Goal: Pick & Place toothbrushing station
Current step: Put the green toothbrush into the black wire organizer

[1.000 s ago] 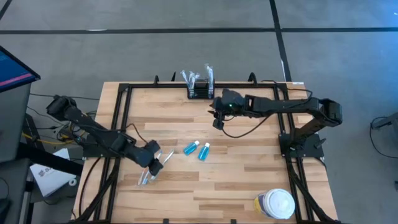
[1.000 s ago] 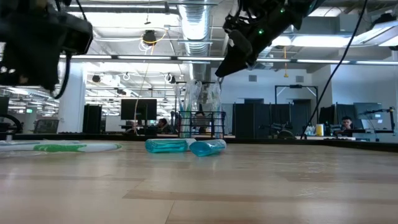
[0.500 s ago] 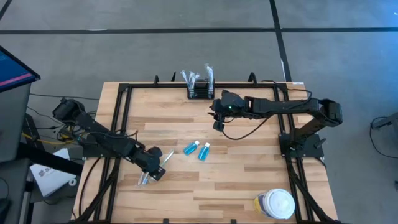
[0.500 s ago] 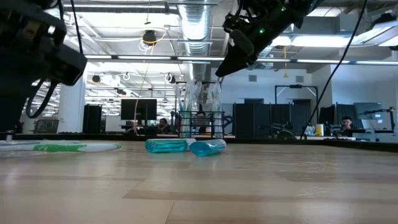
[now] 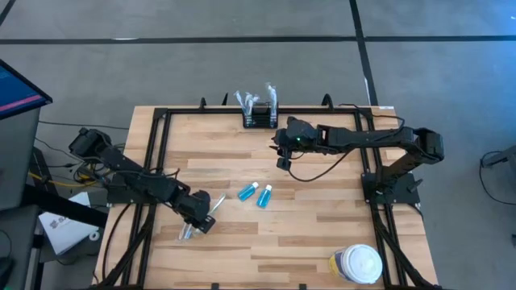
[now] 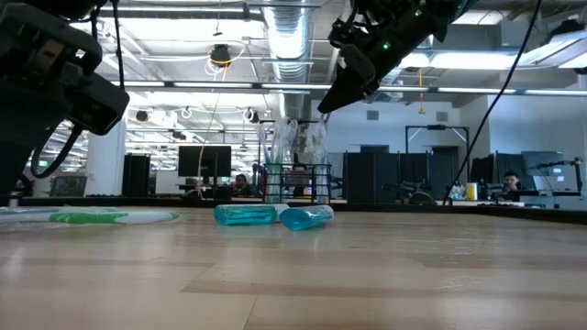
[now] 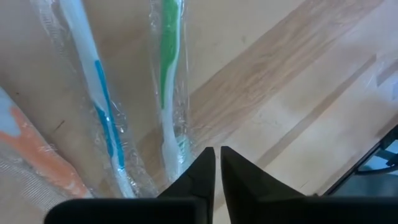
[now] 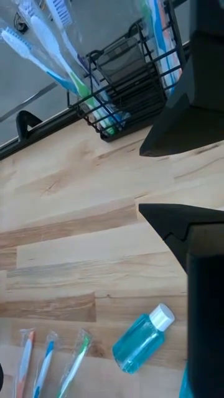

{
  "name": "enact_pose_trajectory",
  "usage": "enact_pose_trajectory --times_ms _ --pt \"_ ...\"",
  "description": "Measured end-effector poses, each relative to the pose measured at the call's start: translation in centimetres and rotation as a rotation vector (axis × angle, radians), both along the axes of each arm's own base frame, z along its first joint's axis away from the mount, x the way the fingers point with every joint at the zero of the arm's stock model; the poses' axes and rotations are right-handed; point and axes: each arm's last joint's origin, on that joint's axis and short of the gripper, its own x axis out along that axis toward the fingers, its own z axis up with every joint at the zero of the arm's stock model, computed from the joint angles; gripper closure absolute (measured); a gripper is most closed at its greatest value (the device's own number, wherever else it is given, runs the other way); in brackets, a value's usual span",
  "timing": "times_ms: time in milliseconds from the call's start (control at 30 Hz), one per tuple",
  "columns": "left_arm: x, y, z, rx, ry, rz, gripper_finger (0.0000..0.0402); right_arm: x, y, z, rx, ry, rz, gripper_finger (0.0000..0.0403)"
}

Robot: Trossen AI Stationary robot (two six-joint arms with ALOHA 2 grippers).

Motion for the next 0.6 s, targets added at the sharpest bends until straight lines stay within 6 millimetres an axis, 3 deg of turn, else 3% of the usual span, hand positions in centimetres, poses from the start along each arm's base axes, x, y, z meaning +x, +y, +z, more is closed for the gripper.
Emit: enact_pose_trajectory --times_ms 333,600 --pt "-0.04 0.19 -0.19 0.028 0.012 0.013 0.0331 0.0 0.0 0.0 0.0 0.0 0.0 0.0281" --pt "-0.38 0.44 -0.57 0.07 0.059 0.018 0.0324 0.0 0.0 0.01 0.0 0.0 0.0 0.0281"
